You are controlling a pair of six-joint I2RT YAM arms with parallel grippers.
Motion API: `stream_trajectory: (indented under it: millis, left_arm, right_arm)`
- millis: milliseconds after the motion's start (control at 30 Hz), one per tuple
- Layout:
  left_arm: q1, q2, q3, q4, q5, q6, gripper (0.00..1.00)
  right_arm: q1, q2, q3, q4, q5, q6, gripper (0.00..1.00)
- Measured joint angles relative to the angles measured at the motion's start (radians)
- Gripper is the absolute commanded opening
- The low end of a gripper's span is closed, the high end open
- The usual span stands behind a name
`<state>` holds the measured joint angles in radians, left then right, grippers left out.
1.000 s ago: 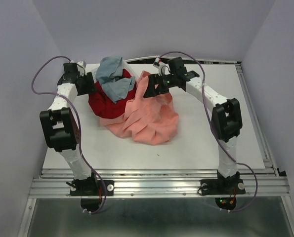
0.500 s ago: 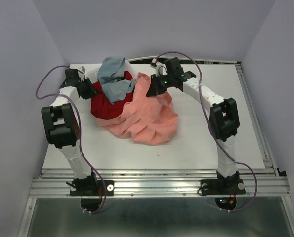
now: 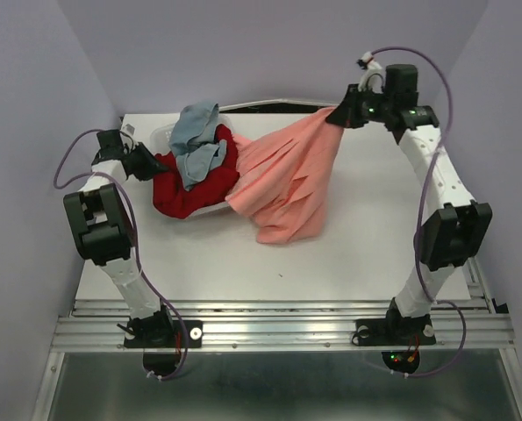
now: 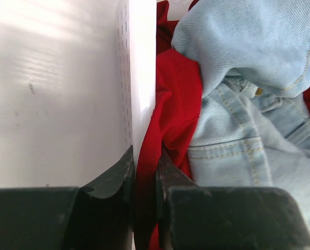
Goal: Fold and stack the skirts
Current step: Grab the skirt from the pile, then move the skirt to the center of the board
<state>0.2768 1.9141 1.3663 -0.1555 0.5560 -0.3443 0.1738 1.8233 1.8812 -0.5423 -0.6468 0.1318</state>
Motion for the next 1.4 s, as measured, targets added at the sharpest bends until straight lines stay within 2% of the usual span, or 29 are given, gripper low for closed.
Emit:
stream_trajectory:
  millis: [167,433,467,567,633,700,867,967,1100,1133,1267,1333,1400]
  left_arm:
    - [0.031,-0.014,-0.018,0.016,-0.022,-0.042,0.0]
    - [0.051,-0.095,-0.132,0.092,-0.168,-0.222,0.0]
    - [0.051,-0.116,-0.159,0.103,-0.187,-0.251,0.15]
    - [0.047,-0.19,-0.274,0.172,-0.225,-0.349,0.32]
    - [0.039,-0.227,-0.341,0.224,-0.226,-0.402,0.64]
    - [0.024,-0.235,-0.36,0.257,-0.21,-0.427,0.71]
    - [-0.016,-0.268,-0.36,0.291,-0.146,-0.33,0.74]
    - [-0.021,-0.338,-0.346,0.235,-0.101,-0.149,0.74]
    - [-0.021,-0.421,-0.218,0.071,-0.062,0.259,0.72]
    - [-0.021,-0.433,-0.151,0.008,-0.054,0.439,0.72]
    - [-0.022,-0.438,-0.013,-0.15,-0.021,0.902,0.7]
    - [-0.022,-0.417,0.055,-0.314,-0.01,1.222,0.83]
    - [-0.022,-0.362,0.128,-0.48,-0.015,1.58,0.83]
  right_arm:
    - [-0.177,-0.114,-0.032,0.0,0.004,-0.004,0.01]
    - [-0.173,-0.193,-0.107,0.015,0.027,-0.024,0.01]
    - [-0.173,-0.193,-0.125,0.015,0.034,-0.027,0.01]
    - [-0.175,-0.193,-0.166,0.011,0.051,-0.033,0.01]
    - [-0.18,-0.19,-0.183,0.004,0.062,-0.036,0.01]
    - [-0.181,-0.184,-0.183,0.004,0.066,-0.04,0.01]
    - [-0.181,-0.178,-0.183,0.003,0.066,-0.049,0.01]
    - [-0.181,-0.178,-0.182,0.003,0.063,-0.05,0.01]
    - [-0.181,-0.178,-0.182,0.003,0.056,-0.05,0.01]
    - [-0.181,-0.178,-0.182,0.003,0.053,-0.05,0.01]
    - [-0.181,-0.178,-0.182,0.002,0.048,-0.054,0.01]
    - [-0.181,-0.178,-0.182,0.002,0.045,-0.056,0.01]
    - [-0.181,-0.178,-0.182,0.0,0.045,-0.057,0.01]
